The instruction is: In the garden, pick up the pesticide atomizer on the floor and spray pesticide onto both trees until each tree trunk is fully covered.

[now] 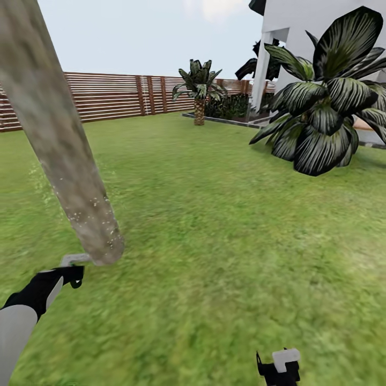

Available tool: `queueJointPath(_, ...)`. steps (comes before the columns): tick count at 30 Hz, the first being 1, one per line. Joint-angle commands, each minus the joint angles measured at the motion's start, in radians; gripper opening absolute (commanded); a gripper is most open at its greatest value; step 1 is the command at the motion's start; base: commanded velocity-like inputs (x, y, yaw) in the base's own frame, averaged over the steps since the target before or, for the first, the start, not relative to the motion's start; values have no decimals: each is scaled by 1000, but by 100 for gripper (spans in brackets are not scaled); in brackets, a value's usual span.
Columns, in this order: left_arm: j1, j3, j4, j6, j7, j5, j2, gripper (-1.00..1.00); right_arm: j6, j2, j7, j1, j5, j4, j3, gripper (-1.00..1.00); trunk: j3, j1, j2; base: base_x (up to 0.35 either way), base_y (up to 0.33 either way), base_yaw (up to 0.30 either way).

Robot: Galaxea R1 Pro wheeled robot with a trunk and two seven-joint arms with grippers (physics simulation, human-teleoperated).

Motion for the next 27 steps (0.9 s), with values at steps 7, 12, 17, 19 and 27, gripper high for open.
queueJointPath(7,0,0,-1,0,0,3,-2,-100,0,0,0,0,0,0,0,100,0,0,0,57,-262,159)
queueJointPath(12,0,0,-2,0,0,2,-2,-100,0,0,0,0,0,0,0,100,0,0,0,1,-273,6)
queueJointPath(17,0,1,-3,0,0,0,-2,-100,0,0,0,0,0,0,0,100,0,0,0,0,-273,189)
queueJointPath(19,0,0,-3,0,0,0,-2,-100,0,0,0,0,0,0,0,100,0,0,0,22,-273,269)
queueJointPath(27,0,-1,0,1,1,-3,-3,-100,0,0,0,0,0,0,0,100,0,0,0,167,-242,180)
